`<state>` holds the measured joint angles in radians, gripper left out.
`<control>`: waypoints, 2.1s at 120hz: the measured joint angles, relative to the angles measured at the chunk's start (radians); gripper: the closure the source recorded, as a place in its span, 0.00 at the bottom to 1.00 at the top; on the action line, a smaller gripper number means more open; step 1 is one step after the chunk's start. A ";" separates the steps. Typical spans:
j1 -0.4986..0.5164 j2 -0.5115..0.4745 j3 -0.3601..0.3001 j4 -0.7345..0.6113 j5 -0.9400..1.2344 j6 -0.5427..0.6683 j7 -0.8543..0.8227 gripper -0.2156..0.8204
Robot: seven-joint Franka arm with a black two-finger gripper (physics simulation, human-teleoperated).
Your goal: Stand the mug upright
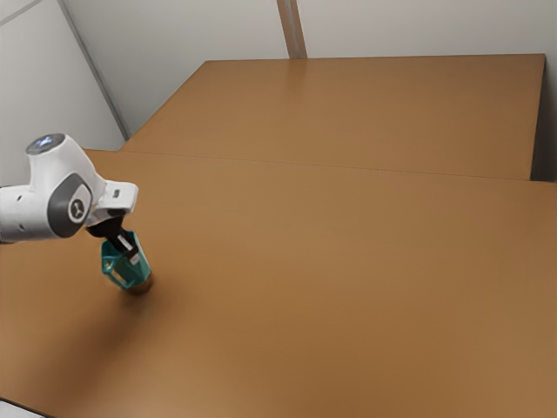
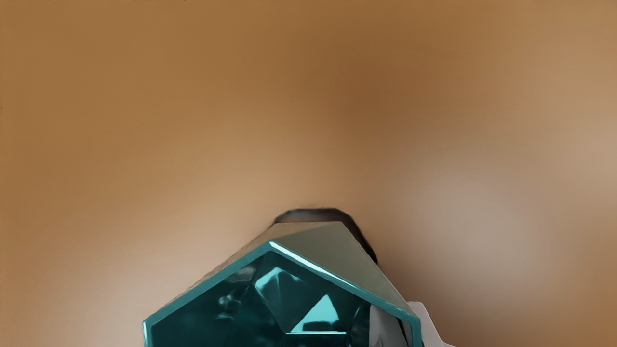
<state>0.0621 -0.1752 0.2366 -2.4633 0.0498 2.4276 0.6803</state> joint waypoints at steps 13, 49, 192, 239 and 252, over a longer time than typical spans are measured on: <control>-0.017 0.037 0.000 0.036 -0.012 0.011 -0.070 0.95; -0.136 0.089 -0.002 0.080 -0.070 0.030 -0.210 0.95; -0.200 0.078 -0.076 0.091 -0.320 -0.045 -0.408 0.46; -0.206 0.147 -0.075 0.462 -0.254 -0.221 -0.414 0.25; -0.232 0.211 -0.037 0.682 -0.168 -0.381 -0.413 0.23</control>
<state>-0.1701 0.0361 0.1992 -1.7810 -0.1187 2.0462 0.2674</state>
